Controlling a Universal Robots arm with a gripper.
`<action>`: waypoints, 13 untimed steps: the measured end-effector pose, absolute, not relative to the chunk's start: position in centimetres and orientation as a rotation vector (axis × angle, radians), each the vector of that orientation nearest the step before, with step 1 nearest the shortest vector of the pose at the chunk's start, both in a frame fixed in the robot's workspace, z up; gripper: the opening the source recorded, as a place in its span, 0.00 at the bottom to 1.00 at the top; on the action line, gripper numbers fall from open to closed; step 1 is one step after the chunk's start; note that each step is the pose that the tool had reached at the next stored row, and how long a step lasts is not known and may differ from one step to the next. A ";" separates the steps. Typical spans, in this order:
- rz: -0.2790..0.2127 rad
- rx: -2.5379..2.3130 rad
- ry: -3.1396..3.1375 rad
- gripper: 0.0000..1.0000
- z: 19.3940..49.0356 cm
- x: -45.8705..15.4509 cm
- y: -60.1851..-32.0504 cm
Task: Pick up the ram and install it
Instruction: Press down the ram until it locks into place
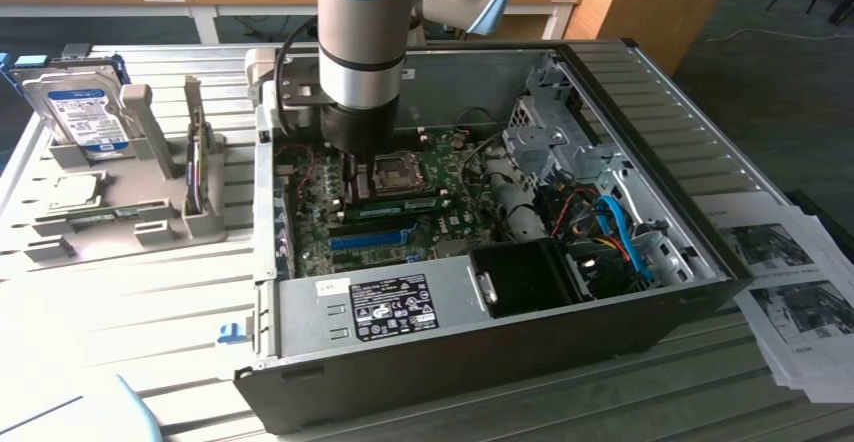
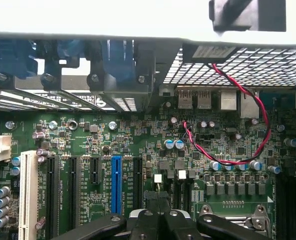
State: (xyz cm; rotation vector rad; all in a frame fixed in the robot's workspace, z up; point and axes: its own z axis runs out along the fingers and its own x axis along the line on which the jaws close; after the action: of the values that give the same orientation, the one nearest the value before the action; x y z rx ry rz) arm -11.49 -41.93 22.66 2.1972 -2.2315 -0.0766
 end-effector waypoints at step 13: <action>-0.077 2.197 -2.232 0.09 22.5 -11.5 -41.9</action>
State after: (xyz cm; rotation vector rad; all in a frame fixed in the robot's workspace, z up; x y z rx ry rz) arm -11.49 -41.93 22.46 2.1973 -2.2317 -0.0766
